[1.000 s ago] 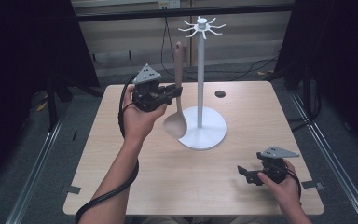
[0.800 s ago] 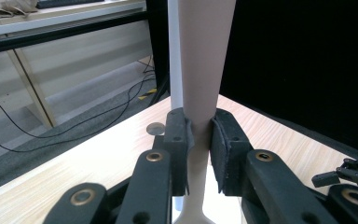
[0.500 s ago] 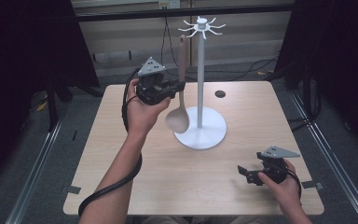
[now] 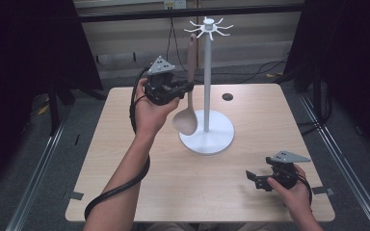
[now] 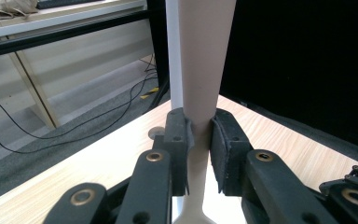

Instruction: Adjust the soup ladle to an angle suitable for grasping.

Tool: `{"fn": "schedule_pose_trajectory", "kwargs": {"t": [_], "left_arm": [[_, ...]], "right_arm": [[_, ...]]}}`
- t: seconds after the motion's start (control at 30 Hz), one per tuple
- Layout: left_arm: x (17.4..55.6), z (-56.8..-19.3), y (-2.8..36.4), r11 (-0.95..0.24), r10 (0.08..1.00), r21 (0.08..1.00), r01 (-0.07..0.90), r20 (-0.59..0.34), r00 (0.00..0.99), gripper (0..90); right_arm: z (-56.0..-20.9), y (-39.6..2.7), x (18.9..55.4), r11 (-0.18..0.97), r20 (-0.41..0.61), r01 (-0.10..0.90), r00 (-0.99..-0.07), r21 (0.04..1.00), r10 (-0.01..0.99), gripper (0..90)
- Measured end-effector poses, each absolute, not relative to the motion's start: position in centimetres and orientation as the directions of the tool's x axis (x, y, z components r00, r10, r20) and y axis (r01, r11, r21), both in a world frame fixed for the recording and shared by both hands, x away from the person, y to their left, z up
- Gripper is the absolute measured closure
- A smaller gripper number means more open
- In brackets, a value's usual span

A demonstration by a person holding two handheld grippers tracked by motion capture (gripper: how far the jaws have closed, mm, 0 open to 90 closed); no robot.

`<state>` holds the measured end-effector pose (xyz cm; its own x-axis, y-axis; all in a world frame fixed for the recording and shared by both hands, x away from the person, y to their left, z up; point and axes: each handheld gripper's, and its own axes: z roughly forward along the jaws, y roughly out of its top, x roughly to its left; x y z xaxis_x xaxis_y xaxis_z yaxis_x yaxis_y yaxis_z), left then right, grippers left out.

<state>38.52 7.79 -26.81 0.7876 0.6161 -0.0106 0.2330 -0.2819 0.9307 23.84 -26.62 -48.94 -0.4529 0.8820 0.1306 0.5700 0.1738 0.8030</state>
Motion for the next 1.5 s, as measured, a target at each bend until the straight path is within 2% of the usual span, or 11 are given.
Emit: {"fn": "schedule_pose_trajectory", "kwargs": {"t": [1.5], "left_arm": [[39.7,-27.0,6.8,-0.303,0.627,0.917,0.258,-0.012,0.779,77.8]], "right_arm": [[-48.8,-26.7,23.8,0.158,0.143,0.570,-0.447,0.806,0.883,2.7]]}}
